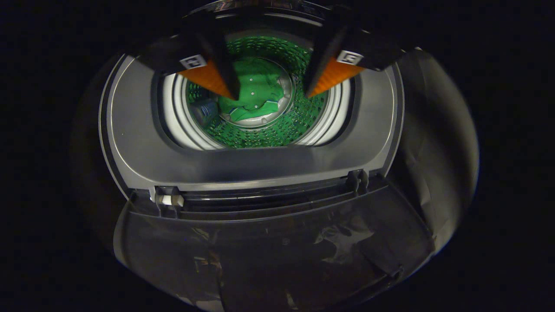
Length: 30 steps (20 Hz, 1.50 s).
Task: Put the clothes into the washing machine and then close the washing machine lid.
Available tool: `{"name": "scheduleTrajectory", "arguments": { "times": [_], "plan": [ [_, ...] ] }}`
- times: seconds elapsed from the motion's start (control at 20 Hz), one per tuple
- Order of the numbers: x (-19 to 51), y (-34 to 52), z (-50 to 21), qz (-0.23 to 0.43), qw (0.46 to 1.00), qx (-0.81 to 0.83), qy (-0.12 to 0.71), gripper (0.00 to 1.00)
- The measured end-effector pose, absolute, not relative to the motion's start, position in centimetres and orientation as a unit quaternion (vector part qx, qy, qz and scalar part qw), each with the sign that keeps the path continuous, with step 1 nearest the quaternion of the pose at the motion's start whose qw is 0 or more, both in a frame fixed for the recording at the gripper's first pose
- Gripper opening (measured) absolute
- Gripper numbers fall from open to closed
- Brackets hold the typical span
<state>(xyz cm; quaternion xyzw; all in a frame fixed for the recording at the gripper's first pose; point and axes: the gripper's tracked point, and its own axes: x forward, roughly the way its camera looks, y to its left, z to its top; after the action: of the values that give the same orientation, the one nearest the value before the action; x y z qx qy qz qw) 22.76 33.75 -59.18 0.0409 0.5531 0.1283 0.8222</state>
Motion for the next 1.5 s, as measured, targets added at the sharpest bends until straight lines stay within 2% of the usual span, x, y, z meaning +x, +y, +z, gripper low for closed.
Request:
{"name": "scheduleTrajectory", "arguments": {
  "times": [0.05, 0.25, 0.55, 1.15, 1.3, 1.5],
  "plan": [
    [22.7, 33.7, -58.8, 0.131, 0.824, 0.037, 0.549, 1.0],
    [22.7, 34.0, -55.6, 0.139, 0.833, 0.044, 0.534, 1.0],
    [24.9, 33.9, -46.1, 0.157, 0.87, 0.032, 0.465, 0.99],
    [33.4, 35.9, -27.7, 0.187, 0.928, 0.029, 0.321, 0.99],
    [35.6, 35.6, -26.2, 0.182, 0.934, 0.021, 0.307, 0.99],
    [38.6, 35.4, -27.5, 0.17, 0.936, 0.011, 0.308, 0.99]
  ]
}}
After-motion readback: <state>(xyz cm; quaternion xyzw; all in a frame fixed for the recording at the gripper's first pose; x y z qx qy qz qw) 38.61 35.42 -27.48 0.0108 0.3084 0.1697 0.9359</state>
